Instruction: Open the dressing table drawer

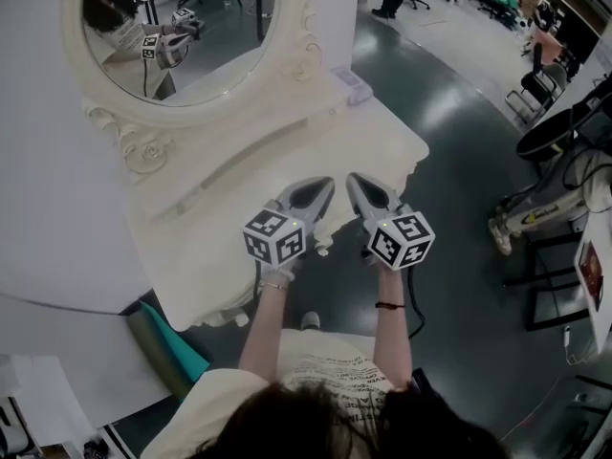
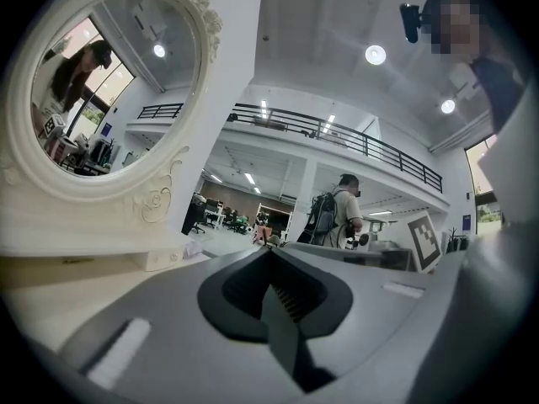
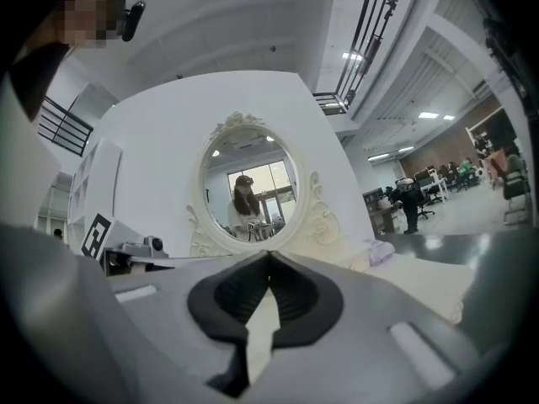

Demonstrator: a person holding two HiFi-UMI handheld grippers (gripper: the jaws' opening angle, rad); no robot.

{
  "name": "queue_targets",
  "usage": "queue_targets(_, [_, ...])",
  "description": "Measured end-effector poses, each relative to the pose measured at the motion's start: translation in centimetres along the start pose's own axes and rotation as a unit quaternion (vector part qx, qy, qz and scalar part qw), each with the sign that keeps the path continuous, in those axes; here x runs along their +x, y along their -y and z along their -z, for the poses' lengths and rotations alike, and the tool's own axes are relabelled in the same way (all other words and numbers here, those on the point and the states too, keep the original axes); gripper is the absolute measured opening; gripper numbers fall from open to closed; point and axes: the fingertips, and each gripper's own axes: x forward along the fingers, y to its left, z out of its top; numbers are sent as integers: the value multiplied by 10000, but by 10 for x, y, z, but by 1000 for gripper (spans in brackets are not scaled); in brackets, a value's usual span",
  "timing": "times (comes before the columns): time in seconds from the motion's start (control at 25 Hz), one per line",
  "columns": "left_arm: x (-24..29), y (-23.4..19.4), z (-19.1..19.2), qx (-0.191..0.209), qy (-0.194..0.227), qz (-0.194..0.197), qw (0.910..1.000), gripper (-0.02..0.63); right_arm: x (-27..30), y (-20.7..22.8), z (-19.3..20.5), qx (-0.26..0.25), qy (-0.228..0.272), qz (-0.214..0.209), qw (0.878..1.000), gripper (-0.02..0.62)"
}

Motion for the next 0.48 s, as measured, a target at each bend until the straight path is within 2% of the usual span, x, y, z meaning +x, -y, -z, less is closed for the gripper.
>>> queue_targets(0.48, [18,-38,-5,27,-30,40,10000,0,37,21,5,0,-28,79,10000,3])
